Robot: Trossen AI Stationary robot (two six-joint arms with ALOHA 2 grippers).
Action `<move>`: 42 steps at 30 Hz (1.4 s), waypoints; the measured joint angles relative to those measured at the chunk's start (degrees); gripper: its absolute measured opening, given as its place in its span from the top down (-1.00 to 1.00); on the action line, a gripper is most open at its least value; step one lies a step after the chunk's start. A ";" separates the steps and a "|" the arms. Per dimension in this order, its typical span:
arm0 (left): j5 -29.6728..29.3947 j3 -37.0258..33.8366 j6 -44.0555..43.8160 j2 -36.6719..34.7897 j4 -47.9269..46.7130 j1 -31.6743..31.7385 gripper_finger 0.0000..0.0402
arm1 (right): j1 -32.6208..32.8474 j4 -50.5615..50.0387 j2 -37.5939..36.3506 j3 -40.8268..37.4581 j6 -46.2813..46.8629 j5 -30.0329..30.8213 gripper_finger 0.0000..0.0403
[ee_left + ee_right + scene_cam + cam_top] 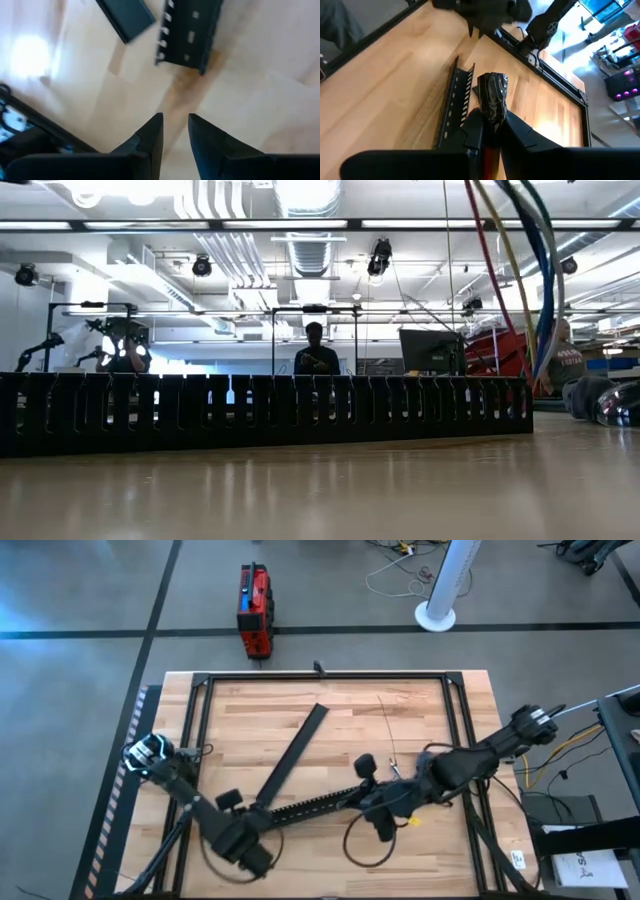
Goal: Ziptie cables
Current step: Put the wrapped cable wires into the cable duct
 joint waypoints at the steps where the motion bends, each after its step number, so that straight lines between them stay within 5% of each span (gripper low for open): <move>1: 0.00 -0.14 -1.29 0.00 0.53 -0.98 0.62 | 0.00 0.67 0.70 -0.02 -0.32 0.00 0.88; 9: -2.51 -1.02 -4.98 -0.26 4.02 -4.89 0.76 | 0.00 6.42 5.87 -0.04 -2.61 -3.15 0.90; 15: -1.51 -8.32 -10.20 -2.55 7.19 -5.54 0.86 | -0.02 6.59 8.09 -0.04 -0.38 -3.08 0.89; 29: -4.93 -34.97 -7.30 -6.08 47.17 -5.28 0.89 | -0.07 12.48 12.81 -0.02 1.73 -2.46 0.90; 42: -9.33 -30.57 -4.78 -5.09 45.29 -5.19 0.89 | 0.31 11.08 6.07 0.02 3.78 1.12 0.90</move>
